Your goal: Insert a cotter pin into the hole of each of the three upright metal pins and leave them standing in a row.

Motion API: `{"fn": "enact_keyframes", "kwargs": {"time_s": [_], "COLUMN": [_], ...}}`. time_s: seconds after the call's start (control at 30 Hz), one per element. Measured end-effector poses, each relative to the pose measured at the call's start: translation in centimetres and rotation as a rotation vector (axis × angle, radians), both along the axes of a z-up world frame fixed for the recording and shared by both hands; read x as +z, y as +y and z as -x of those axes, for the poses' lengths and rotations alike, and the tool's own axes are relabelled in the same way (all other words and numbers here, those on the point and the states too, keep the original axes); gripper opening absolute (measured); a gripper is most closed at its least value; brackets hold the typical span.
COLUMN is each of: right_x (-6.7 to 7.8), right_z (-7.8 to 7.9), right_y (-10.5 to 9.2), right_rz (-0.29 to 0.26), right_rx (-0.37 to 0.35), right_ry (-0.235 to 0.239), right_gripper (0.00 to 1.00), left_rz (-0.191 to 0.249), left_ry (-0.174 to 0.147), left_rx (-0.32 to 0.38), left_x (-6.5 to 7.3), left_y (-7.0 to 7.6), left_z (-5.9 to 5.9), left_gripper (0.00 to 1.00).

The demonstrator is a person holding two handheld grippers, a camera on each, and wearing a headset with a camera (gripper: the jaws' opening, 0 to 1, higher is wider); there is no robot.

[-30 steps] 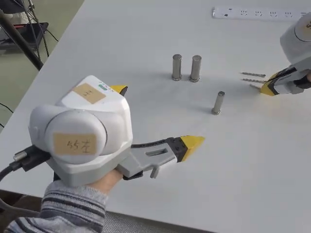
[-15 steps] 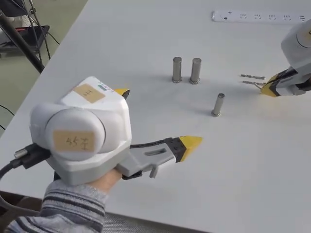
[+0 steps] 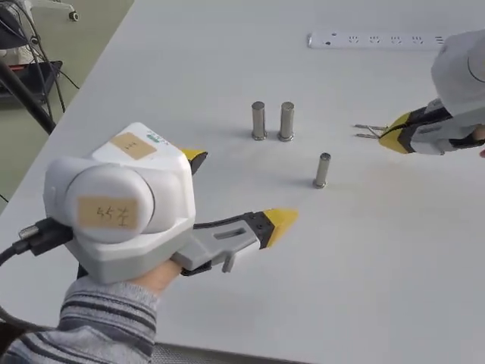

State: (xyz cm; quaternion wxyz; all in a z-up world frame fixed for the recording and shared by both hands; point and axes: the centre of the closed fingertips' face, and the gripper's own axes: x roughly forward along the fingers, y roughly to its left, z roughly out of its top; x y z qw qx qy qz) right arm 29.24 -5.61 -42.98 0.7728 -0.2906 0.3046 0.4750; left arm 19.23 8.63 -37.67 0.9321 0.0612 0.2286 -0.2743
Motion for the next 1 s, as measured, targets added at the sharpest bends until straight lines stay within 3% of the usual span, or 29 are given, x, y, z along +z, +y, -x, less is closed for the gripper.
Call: {"fn": "enact_keyframes", "kwargs": {"time_s": [0.23, 0.5, 0.6, 0.73, 0.8, 1.0], "right_x": [1.8, 2.2, 2.1, 2.2, 2.4, 2.8], "right_z": [3.2, 6.0, 6.7, 7.6, 8.0, 9.1], "right_y": [2.2, 3.7, 4.0, 4.4, 4.6, 5.0], "right_rz": [-0.044, -0.024, -0.026, -0.019, -0.026, -0.026], "right_rx": [0.111, 0.238, 0.261, 0.306, 0.322, 0.377], "right_ry": [-0.036, -0.095, -0.106, -0.142, -0.146, -0.185], "right_gripper": [0.00, 0.00, 0.00, 0.00, 0.00, 0.00], "left_rz": [0.031, 0.078, 0.112, 0.115, 0.145, 0.223], "left_ry": [0.029, 0.070, 0.117, 0.146, 0.176, 0.223], "left_rx": [-0.055, -0.103, -0.105, -0.115, -0.112, -0.104], "left_x": [0.1, 0.4, 0.1, -0.3, -0.5, -0.4], "left_y": [-1.4, -3.0, -3.5, -4.1, -4.5, -5.4], "left_z": [0.1, 0.0, 0.1, 0.2, 0.3, 0.2], "left_gripper": [0.59, 0.46, 0.40, 0.35, 0.33, 0.29]}}
